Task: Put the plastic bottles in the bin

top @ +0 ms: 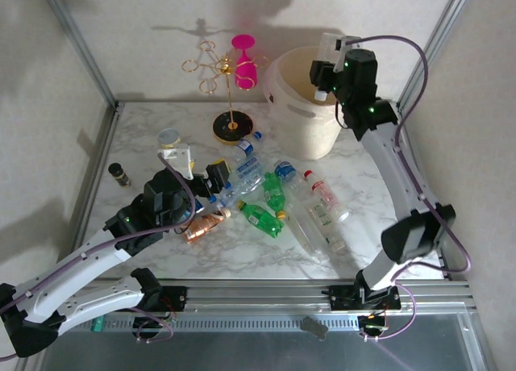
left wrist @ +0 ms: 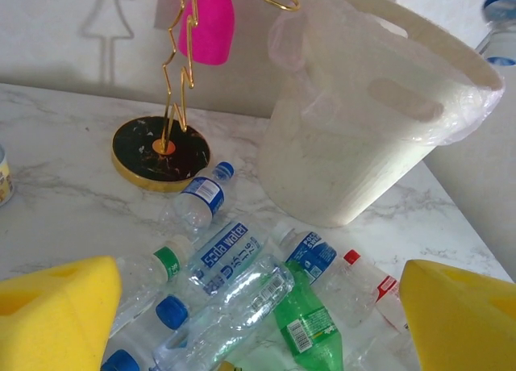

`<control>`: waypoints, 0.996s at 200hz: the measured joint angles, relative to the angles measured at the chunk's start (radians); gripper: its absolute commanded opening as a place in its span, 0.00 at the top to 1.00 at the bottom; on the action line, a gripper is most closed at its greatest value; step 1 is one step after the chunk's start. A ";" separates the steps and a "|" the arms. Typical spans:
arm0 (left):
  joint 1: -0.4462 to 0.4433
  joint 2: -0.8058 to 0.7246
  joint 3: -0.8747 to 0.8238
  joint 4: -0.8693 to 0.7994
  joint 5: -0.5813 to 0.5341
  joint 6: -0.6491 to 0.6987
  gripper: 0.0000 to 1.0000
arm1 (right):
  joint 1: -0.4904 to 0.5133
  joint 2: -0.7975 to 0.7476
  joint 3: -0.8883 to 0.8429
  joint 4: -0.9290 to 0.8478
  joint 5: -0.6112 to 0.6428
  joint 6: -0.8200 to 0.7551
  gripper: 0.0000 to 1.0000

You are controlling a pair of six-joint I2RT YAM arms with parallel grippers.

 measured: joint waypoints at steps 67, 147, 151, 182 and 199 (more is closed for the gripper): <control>0.001 0.028 0.000 0.006 0.001 0.018 0.11 | -0.029 0.427 0.460 -0.190 -0.003 -0.060 0.56; 0.008 0.040 0.000 0.006 -0.001 0.021 0.10 | -0.029 0.530 0.478 -0.307 -0.062 -0.068 0.34; 0.009 0.040 0.000 0.006 -0.001 0.021 0.10 | -0.029 0.530 0.478 -0.307 -0.062 -0.066 0.32; 0.013 0.040 0.000 0.006 -0.006 0.021 0.10 | -0.029 0.530 0.478 -0.307 -0.061 -0.073 0.22; 0.014 0.040 0.000 0.006 -0.007 0.020 0.10 | -0.029 0.529 0.478 -0.307 -0.061 -0.072 0.19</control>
